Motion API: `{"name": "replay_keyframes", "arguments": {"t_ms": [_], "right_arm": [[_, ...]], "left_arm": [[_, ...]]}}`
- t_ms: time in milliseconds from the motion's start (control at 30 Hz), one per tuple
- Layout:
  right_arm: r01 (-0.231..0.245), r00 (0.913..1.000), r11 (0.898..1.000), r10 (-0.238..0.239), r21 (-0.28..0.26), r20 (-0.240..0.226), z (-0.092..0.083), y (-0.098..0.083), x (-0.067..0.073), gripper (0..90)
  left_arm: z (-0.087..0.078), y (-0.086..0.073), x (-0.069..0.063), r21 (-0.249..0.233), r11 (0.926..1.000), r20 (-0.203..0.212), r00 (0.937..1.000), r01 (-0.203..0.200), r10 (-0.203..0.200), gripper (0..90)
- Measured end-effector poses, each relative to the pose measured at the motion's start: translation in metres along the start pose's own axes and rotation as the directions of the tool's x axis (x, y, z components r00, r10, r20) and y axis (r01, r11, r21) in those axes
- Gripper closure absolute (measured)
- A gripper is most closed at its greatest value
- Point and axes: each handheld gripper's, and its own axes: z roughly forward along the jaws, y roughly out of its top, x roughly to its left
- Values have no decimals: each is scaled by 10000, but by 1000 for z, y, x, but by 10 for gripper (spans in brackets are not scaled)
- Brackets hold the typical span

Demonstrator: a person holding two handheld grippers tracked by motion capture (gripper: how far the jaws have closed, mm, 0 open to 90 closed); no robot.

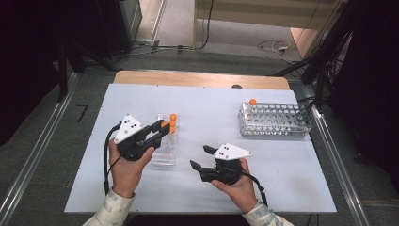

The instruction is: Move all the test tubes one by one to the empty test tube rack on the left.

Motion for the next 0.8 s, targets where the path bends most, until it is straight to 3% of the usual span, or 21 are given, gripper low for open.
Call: {"name": "replay_keyframes", "arguments": {"t_ms": [333, 733, 800], "right_arm": [[-23, 10000, 10000, 23, 29, -6, 0, 0, 0, 294], [-2, 10000, 10000, 2, -2, 31, -2, 0, 0, 300], [3, 10000, 10000, -3, -4, 19, -2, 0, -1, 301]], "left_arm": [[2, -2, -1, 154, 9995, -346, 9990, -272, 277, 708], [22, -23, -3, 1104, 9933, -603, 9973, -343, 412, 707], [23, -25, -4, 1021, 9942, -664, 9969, -348, 417, 706]]}}
